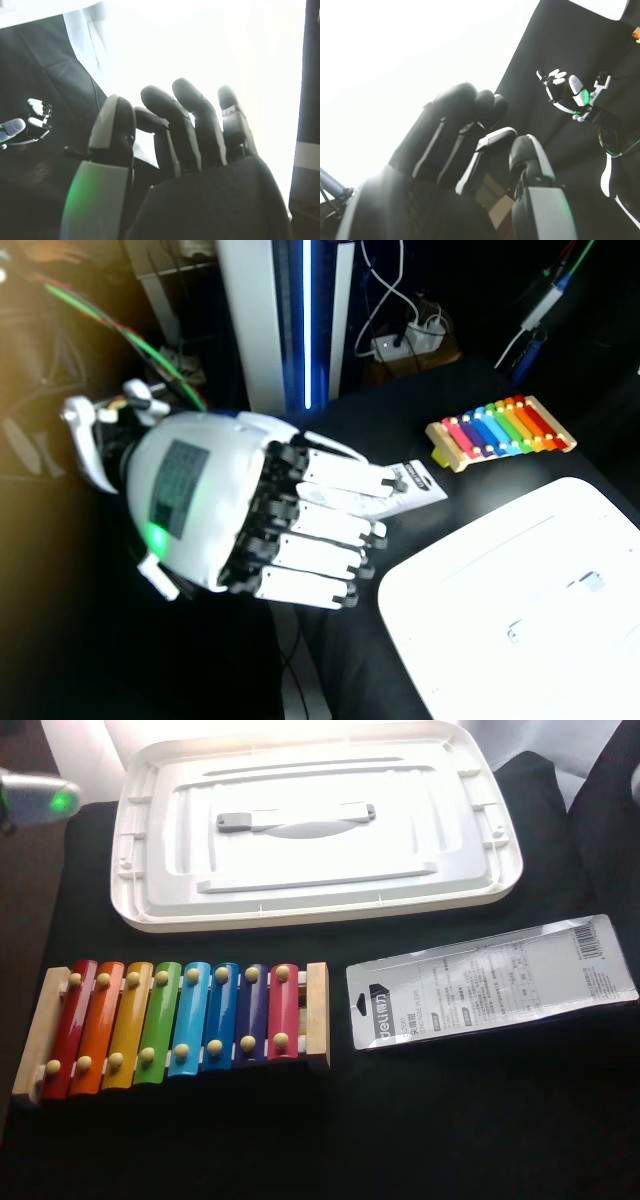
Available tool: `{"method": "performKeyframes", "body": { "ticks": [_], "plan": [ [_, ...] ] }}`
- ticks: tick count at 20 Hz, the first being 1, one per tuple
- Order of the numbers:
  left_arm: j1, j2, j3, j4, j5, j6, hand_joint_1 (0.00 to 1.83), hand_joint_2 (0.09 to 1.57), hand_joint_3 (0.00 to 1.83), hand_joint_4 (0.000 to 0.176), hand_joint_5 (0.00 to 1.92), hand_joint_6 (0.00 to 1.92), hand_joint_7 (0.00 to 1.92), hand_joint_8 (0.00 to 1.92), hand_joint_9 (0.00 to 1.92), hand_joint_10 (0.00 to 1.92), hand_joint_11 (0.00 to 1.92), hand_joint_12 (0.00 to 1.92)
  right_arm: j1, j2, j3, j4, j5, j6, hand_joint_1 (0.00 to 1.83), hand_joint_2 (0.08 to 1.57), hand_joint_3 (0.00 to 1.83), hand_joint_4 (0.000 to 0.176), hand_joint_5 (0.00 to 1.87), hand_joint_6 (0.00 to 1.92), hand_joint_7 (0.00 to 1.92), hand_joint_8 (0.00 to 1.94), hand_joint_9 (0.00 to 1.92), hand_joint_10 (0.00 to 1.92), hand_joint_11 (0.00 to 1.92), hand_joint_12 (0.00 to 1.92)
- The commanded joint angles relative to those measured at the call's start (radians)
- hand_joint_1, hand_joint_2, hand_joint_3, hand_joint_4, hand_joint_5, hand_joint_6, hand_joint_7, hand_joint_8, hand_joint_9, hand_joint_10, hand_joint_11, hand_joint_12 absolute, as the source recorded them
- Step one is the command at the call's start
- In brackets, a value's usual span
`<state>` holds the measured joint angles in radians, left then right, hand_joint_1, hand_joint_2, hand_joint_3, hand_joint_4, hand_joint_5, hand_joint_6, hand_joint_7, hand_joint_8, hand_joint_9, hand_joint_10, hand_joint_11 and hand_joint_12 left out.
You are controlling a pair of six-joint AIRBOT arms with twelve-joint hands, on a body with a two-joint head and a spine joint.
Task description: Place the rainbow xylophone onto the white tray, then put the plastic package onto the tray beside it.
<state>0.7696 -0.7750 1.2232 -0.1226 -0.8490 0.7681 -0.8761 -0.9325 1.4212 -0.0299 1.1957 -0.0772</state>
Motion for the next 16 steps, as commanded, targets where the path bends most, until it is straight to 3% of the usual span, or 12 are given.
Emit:
{"method": "performKeyframes", "body": {
  "ticks": [1,4,5,8,9,10,11,13,14,15,16],
  "plan": [
    [-0.013,0.002,0.006,-0.019,-0.115,-0.002,0.62,1.00,0.01,0.038,0.13,0.01,0.22,0.01,0.22,0.03,0.00,0.60,0.016,0.000,0.006,0.049,0.111,0.011,0.70,0.64,0.01,0.013,0.25,0.02,0.11,0.00,0.07,0.00,0.00,0.09],
    [-0.017,0.001,0.006,-0.013,-0.109,-0.002,0.63,1.02,0.01,0.046,0.13,0.00,0.23,0.00,0.25,0.01,0.00,0.66,0.016,-0.002,0.007,0.046,0.109,0.012,0.71,0.65,0.00,0.018,0.26,0.01,0.10,0.00,0.06,0.00,0.00,0.03],
    [-0.018,0.001,0.006,-0.010,-0.106,-0.002,0.62,1.02,0.01,0.040,0.12,0.00,0.22,0.00,0.25,0.01,0.00,0.67,0.016,-0.003,0.007,0.045,0.109,0.012,0.71,0.66,0.00,0.009,0.27,0.01,0.09,0.00,0.05,0.00,0.00,0.01],
    [-0.019,0.001,0.005,0.002,-0.099,-0.004,0.59,1.01,0.00,0.026,0.09,0.00,0.20,0.00,0.24,0.00,0.00,0.61,0.016,-0.006,0.008,0.043,0.109,0.012,0.69,0.67,0.00,0.005,0.28,0.01,0.09,0.00,0.06,0.00,0.00,0.00],
    [-0.019,0.002,0.005,0.015,-0.097,-0.016,0.59,1.03,0.00,0.009,0.03,0.00,0.16,0.00,0.18,0.00,0.00,0.45,0.016,-0.007,0.008,0.040,0.109,0.012,0.68,0.69,0.01,0.006,0.27,0.01,0.10,0.01,0.05,0.00,0.01,0.00],
    [-0.020,0.006,0.006,0.046,-0.094,-0.048,0.56,1.02,0.00,0.007,0.00,0.00,0.13,0.00,0.15,0.00,0.00,0.38,0.016,-0.010,0.008,0.038,0.109,0.012,0.68,0.69,0.01,0.011,0.27,0.00,0.10,0.01,0.05,0.00,0.01,0.00],
    [-0.020,0.011,0.007,0.080,-0.096,-0.085,0.52,0.99,0.00,0.021,0.00,0.00,0.05,0.00,0.10,0.00,0.00,0.28,0.016,-0.013,0.009,0.036,0.109,0.012,0.67,0.70,0.01,0.021,0.27,0.00,0.10,0.01,0.06,0.00,0.00,0.00],
    [-0.020,0.024,0.007,0.144,-0.098,-0.160,0.45,0.95,0.00,0.013,0.00,0.00,0.04,0.01,0.04,0.00,0.00,0.19,0.016,-0.020,0.011,0.034,0.109,0.012,0.67,0.76,0.01,0.021,0.29,0.01,0.15,0.00,0.08,0.01,0.00,0.00],
    [-0.020,0.029,0.006,0.178,-0.103,-0.195,0.45,0.92,0.00,0.000,0.00,0.00,0.05,0.01,0.03,0.00,0.00,0.18,0.016,-0.023,0.012,0.032,0.109,0.012,0.66,0.76,0.01,0.025,0.31,0.01,0.17,0.01,0.09,0.01,0.00,0.00],
    [-0.020,0.038,-0.003,0.208,-0.111,-0.220,0.44,0.88,0.00,0.000,0.00,0.00,0.05,0.00,0.05,0.00,0.00,0.24,0.016,-0.023,0.012,0.031,0.109,0.012,0.64,0.75,0.00,0.043,0.34,0.01,0.21,0.01,0.12,0.01,0.01,0.00],
    [-0.020,0.068,-0.038,0.241,-0.123,-0.223,0.47,0.85,0.00,0.000,0.00,0.00,0.04,0.00,0.04,0.00,0.00,0.22,0.016,-0.023,0.012,0.029,0.109,0.012,0.65,0.74,0.00,0.043,0.35,0.01,0.21,0.00,0.13,0.01,0.01,0.00]
  ]
}}
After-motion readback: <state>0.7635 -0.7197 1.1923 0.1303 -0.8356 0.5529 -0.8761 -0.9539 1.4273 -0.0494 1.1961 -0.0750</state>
